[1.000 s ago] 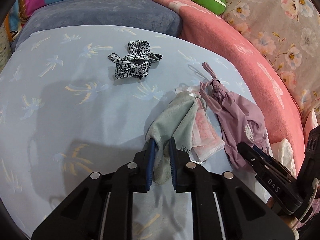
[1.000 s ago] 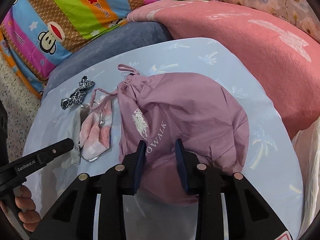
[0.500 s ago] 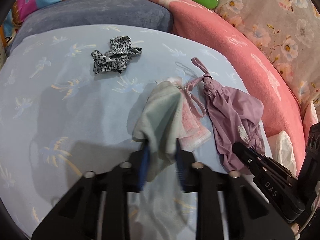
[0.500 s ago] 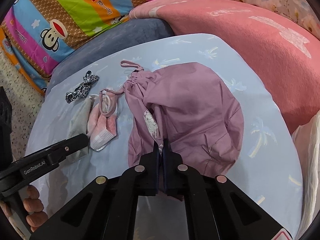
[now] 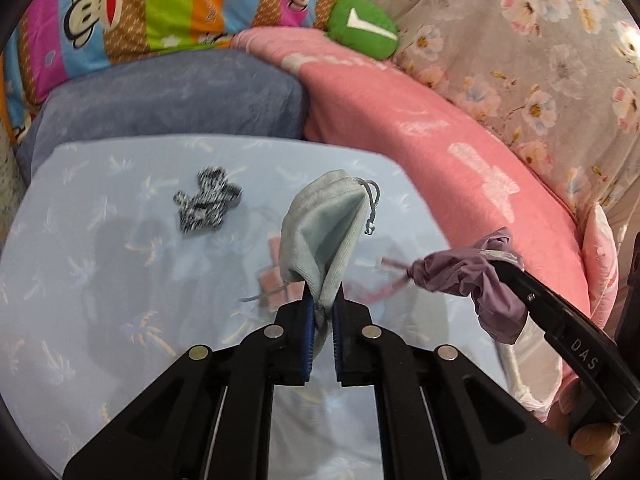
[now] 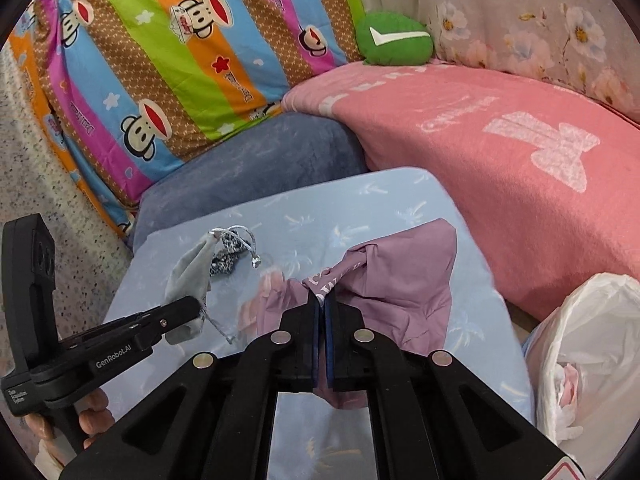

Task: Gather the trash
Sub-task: 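Carry the grey cloth and purple bag to the white bin and release both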

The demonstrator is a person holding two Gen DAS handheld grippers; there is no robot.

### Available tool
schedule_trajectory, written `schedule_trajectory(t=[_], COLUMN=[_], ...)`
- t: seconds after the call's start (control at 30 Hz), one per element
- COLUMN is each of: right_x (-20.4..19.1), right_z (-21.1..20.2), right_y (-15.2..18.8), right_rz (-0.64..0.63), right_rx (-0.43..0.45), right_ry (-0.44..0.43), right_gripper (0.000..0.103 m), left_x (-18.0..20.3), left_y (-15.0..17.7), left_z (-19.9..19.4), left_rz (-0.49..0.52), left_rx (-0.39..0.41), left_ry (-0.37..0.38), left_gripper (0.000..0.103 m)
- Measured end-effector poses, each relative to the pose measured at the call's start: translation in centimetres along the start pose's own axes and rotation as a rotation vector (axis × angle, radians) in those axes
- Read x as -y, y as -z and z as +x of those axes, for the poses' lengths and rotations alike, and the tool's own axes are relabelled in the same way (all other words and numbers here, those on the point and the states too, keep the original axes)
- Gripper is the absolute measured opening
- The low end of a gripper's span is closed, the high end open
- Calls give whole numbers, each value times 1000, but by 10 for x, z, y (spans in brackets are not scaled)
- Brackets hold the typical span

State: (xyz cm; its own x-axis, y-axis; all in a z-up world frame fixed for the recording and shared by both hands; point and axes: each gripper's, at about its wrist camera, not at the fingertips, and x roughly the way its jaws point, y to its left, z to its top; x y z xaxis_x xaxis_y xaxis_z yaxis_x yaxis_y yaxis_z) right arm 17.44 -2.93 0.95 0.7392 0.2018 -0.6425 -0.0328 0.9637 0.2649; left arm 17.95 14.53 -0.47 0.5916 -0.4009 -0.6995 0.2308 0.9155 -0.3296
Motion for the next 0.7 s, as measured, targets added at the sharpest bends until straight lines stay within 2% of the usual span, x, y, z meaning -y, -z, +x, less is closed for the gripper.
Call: schedule_trajectory(t=[0.3,0.7], right_x=[20,88], right_z=[-93,-190], right_y=[-33,-46], right_rz=[11,62], right_rx=[168,296], right_ry=[-2,73], right_gripper=[2,2], left_x=[71,162], left_y=[-12,1], left_z=[-41,-50], left_rz=[115,263], left_rx=[98,105], left_ry=[79,159], left_gripper=[8,8])
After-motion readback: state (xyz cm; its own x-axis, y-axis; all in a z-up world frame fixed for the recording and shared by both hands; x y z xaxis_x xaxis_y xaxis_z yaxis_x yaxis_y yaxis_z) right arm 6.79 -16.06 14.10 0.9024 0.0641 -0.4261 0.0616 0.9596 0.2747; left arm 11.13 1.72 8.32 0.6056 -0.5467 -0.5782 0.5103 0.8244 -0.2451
